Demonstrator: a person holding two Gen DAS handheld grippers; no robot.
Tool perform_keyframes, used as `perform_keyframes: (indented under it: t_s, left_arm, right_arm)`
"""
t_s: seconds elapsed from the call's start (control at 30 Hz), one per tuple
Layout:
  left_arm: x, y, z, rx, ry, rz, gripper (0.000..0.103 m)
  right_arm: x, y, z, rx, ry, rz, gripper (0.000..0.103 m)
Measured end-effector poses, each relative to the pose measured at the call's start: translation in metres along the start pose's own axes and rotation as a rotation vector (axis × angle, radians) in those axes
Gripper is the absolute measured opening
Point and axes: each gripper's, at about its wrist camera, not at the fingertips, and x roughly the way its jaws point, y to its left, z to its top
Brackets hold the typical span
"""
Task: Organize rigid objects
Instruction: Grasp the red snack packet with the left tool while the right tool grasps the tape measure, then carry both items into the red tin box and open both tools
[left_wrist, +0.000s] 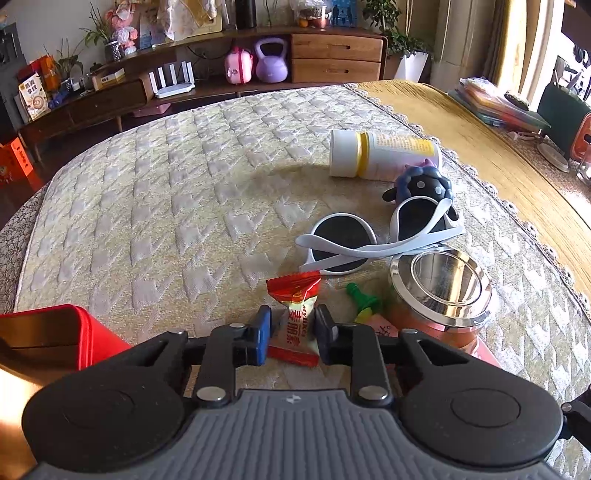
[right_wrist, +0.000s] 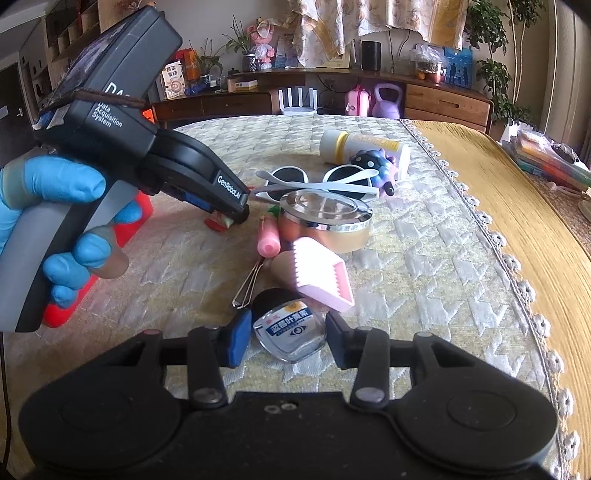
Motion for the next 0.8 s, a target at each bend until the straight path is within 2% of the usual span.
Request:
perform_keyframes:
  t_s: [0.2, 0.4, 0.53, 0.8]
  left_arm:
    - [-0.016, 0.011, -0.003, -0.057, 0.004, -0.019, 0.021]
    - [-0.058, 0.023, -0.013, -0.095, -0.001, -0.058, 0.021]
    - [-0.091, 0.038, -0.021, -0.121, -0.017, -0.072, 0.021]
    - [-0.142, 0.082, -0.037, -0.158, -0.034, -0.040, 0.021]
  right_arm:
    - [-0.019, 0.004, -0.001, 0.021, -0.015, -0.002, 0.043]
    - [-0.048, 0.016, 0.003, 0.025, -0.058, 0.004, 0.043]
    - [-0.066, 0.033, 0.013, -0.002, -0.094, 0.032, 0.043]
    - [-0.081, 0.080, 0.042, -0.096, -0.135, 0.122, 0.043]
